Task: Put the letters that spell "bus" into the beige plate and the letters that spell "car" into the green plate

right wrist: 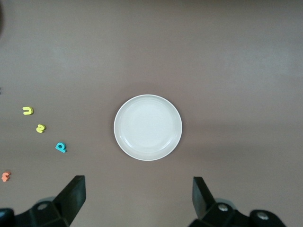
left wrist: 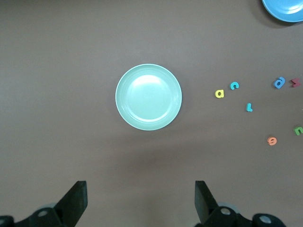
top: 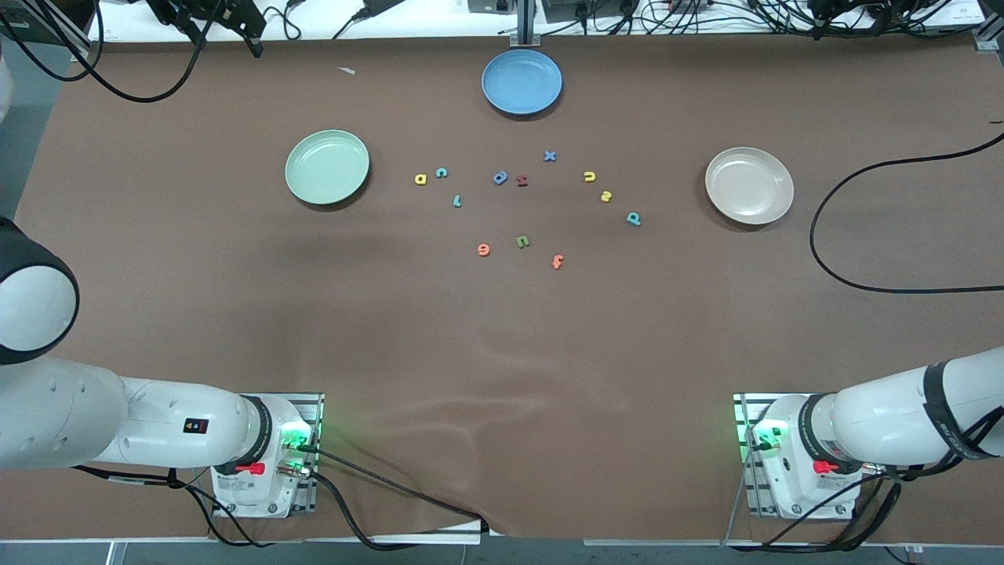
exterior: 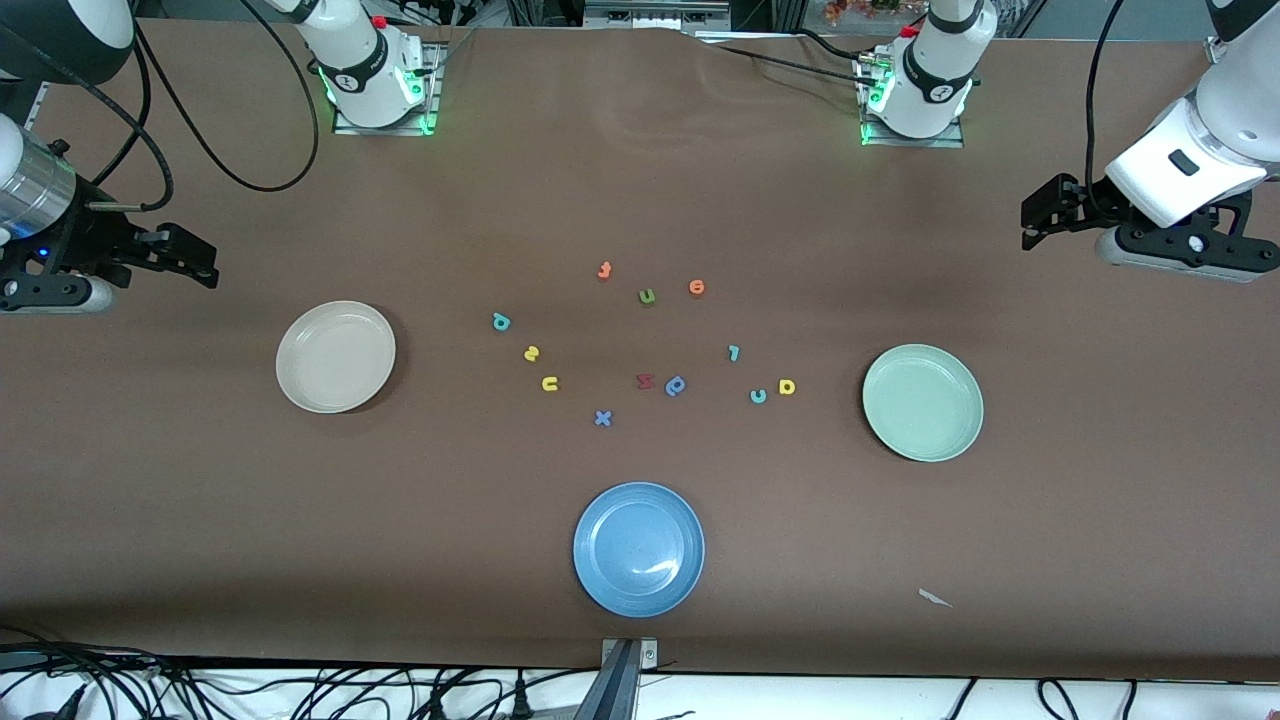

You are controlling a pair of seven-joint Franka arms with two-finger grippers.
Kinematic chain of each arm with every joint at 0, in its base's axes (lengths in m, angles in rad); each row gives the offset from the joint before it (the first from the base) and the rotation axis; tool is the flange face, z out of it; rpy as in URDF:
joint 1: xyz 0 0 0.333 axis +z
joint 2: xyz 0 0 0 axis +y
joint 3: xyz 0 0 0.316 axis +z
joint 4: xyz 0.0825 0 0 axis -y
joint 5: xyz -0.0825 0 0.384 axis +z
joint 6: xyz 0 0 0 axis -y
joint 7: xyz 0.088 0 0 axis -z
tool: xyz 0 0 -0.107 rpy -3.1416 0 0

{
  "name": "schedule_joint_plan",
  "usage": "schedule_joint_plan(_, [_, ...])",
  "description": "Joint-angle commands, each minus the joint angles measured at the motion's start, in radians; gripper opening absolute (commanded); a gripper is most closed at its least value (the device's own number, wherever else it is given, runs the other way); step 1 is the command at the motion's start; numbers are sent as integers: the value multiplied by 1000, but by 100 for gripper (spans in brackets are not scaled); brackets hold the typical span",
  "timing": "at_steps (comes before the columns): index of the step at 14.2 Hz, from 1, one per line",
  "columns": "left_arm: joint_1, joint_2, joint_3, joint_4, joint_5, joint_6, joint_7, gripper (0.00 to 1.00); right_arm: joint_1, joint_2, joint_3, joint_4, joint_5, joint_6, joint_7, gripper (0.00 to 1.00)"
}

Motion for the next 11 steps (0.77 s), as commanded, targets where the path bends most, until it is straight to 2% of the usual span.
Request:
schedule_joint_plan(1, [3, 10, -6, 24, 25, -24, 5, 100, -3, 5, 1, 12, 20, 3, -10, 100])
schedule_joint_plan(11, [-1, 10, -6, 26, 30, -24, 10, 100, -3, 5, 4, 6, 20, 16, -10, 100])
